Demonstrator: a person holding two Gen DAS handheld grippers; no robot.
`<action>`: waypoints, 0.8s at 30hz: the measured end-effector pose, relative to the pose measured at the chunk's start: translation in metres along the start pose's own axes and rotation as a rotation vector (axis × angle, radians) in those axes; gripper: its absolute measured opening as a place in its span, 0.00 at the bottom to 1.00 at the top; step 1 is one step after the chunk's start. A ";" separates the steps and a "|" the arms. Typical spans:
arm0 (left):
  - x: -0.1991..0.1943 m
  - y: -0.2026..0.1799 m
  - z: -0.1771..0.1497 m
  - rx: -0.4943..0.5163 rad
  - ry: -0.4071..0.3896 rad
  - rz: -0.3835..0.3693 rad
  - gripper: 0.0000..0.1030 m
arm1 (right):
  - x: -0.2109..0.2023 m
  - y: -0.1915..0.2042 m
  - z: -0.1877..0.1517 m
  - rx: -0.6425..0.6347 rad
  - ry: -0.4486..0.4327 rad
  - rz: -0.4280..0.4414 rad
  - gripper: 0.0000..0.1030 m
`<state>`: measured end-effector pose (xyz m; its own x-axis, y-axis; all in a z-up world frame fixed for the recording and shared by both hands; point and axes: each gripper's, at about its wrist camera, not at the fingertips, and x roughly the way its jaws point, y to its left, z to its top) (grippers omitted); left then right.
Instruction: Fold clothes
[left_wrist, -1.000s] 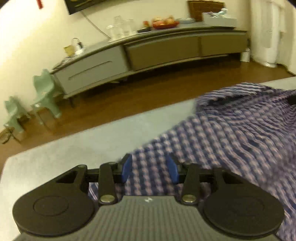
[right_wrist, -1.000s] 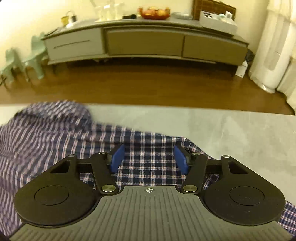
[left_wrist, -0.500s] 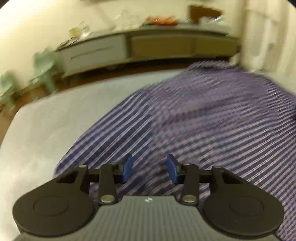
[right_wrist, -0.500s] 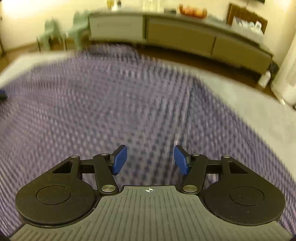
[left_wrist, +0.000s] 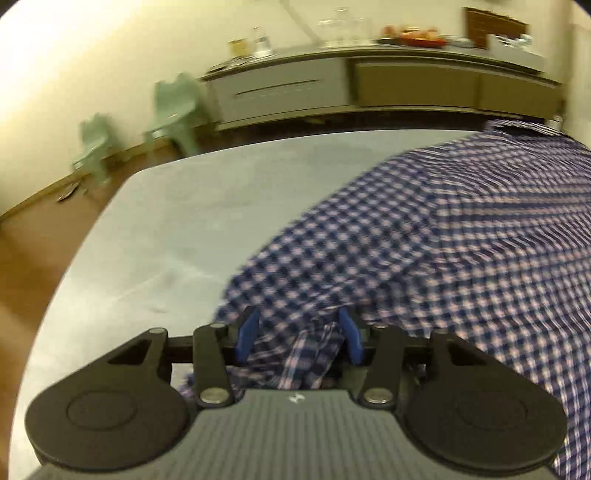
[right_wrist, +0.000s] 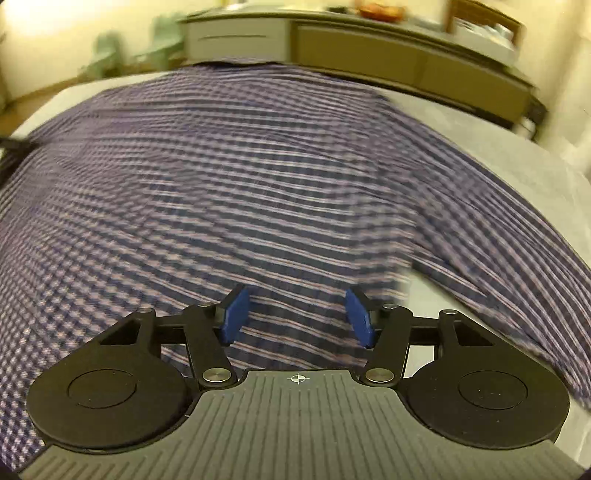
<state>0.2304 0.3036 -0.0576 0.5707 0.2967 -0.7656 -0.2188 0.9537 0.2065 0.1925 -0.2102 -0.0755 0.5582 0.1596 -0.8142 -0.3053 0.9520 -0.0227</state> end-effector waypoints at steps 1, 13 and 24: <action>-0.006 0.001 0.000 -0.014 -0.002 0.001 0.42 | -0.002 -0.007 -0.001 0.025 0.008 -0.030 0.53; -0.072 -0.011 -0.074 -0.027 -0.009 -0.167 0.43 | -0.040 0.027 -0.057 -0.052 0.008 -0.136 0.66; -0.141 0.003 -0.156 0.064 -0.005 -0.275 0.54 | -0.085 0.096 -0.123 -0.116 -0.027 -0.038 0.76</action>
<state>0.0256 0.2572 -0.0442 0.6057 0.0263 -0.7952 -0.0048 0.9996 0.0294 0.0206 -0.1648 -0.0802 0.5916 0.1322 -0.7953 -0.3697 0.9211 -0.1219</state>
